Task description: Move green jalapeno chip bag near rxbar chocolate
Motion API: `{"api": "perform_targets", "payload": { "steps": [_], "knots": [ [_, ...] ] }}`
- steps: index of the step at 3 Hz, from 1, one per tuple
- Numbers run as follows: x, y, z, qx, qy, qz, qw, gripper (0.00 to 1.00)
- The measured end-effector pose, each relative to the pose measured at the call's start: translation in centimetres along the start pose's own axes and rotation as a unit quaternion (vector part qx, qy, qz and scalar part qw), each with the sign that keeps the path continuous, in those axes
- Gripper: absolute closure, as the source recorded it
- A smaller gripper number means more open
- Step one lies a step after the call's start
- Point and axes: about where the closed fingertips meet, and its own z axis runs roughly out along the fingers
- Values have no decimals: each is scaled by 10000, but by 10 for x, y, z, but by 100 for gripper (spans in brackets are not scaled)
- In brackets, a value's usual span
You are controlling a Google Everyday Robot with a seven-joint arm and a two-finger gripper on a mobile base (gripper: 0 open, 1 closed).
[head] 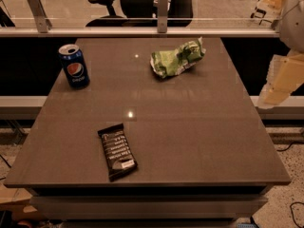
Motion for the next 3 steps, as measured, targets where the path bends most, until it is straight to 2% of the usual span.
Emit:
{"api": "perform_targets", "payload": {
  "steps": [1,2,3],
  "knots": [
    [-6,-27,3,557,-333,-329,9973,0],
    [-11,-55,10,860,-475,-567,9935,0],
    [-9,-87,19,1052,-366,-597,9920,0]
  ]
}}
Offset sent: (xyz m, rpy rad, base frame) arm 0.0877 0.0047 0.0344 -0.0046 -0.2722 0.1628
